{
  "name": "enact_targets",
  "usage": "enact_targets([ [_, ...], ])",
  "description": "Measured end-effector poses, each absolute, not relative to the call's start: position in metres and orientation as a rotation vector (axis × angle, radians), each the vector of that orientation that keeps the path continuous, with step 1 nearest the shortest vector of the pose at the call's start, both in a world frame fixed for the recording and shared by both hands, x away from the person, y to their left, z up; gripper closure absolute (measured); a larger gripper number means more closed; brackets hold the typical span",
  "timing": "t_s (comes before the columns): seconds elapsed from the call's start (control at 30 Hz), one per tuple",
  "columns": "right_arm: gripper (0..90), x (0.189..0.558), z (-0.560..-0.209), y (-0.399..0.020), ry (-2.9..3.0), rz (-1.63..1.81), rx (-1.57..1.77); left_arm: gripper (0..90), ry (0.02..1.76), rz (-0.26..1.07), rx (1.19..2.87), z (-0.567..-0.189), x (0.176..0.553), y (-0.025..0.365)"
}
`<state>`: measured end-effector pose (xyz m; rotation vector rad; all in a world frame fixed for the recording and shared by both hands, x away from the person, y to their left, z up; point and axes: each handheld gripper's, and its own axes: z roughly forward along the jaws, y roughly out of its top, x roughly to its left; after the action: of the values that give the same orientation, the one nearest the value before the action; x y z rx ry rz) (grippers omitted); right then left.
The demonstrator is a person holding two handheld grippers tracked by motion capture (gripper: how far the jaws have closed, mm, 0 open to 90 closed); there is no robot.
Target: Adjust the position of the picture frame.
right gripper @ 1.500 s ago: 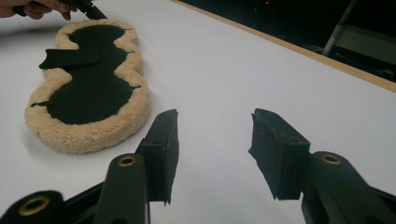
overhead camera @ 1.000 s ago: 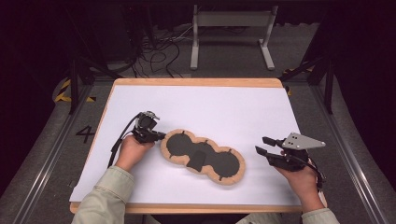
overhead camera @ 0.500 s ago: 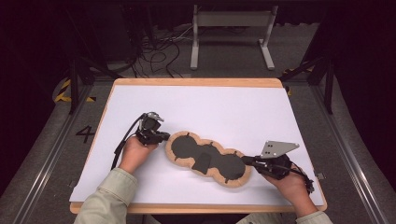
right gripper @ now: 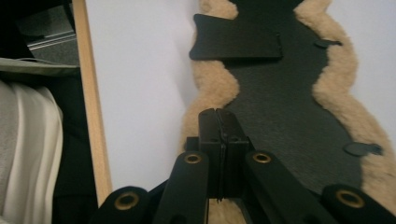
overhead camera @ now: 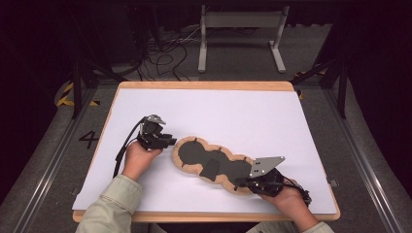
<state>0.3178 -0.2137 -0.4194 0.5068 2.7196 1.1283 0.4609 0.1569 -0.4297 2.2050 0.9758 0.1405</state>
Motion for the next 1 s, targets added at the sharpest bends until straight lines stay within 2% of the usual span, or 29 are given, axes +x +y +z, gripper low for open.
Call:
enact_targets([
  [0.53,90.0,0.311,-0.435,-0.192,2.864,1.039,0.426,63.1,0.996,0.148,2.175,-0.429,0.462,0.163],
  [1.0,90.0,0.318,-0.436,-0.199,2.861,0.983,0.454,62.7,0.996,0.15,2.18,-0.43,0.462,0.164],
])
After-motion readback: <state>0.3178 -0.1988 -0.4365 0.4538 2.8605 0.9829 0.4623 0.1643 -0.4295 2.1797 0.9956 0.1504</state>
